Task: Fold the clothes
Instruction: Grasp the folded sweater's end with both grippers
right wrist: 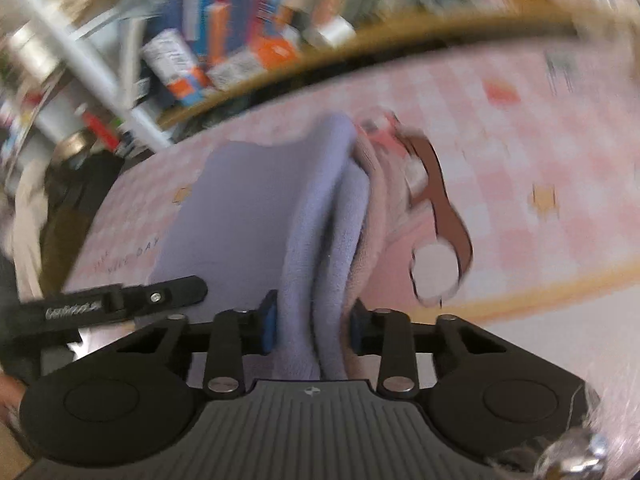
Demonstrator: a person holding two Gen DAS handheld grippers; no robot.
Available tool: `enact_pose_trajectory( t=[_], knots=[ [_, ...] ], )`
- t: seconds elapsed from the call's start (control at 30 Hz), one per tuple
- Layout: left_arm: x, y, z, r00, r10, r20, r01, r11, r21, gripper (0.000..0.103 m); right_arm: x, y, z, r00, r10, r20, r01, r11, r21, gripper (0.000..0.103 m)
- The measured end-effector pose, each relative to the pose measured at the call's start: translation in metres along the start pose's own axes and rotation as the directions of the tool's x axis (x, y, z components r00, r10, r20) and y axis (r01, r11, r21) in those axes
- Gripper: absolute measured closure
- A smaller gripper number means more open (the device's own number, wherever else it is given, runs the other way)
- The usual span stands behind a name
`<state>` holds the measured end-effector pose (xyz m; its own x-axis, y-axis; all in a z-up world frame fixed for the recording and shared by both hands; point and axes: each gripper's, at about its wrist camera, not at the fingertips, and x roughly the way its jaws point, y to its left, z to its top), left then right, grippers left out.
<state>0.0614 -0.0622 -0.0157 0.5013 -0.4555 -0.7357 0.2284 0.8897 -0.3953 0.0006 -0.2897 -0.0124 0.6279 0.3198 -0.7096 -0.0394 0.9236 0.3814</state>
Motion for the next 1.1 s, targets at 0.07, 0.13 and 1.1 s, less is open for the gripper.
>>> enact_pose_trajectory(
  t=[0.07,0.13,1.1],
  knots=[
    [-0.004,-0.008,0.000,1.000,0.016,0.008,-0.017,0.999,0.050,0.051,-0.006,0.008,-0.001,1.000,0.001,0.026,0.001,0.998,-0.056,0.076],
    [-0.002,-0.005,0.000,1.000,0.012,-0.012,-0.011,0.999,0.047,0.051,-0.002,0.003,-0.002,1.000,0.002,-0.002,-0.002,1.000,-0.017,0.076],
    [-0.017,-0.001,-0.006,0.998,-0.060,0.007,0.060,0.998,-0.004,0.053,-0.007,-0.003,-0.013,0.998,0.048,0.031,-0.050,0.996,0.072,0.076]
  ],
)
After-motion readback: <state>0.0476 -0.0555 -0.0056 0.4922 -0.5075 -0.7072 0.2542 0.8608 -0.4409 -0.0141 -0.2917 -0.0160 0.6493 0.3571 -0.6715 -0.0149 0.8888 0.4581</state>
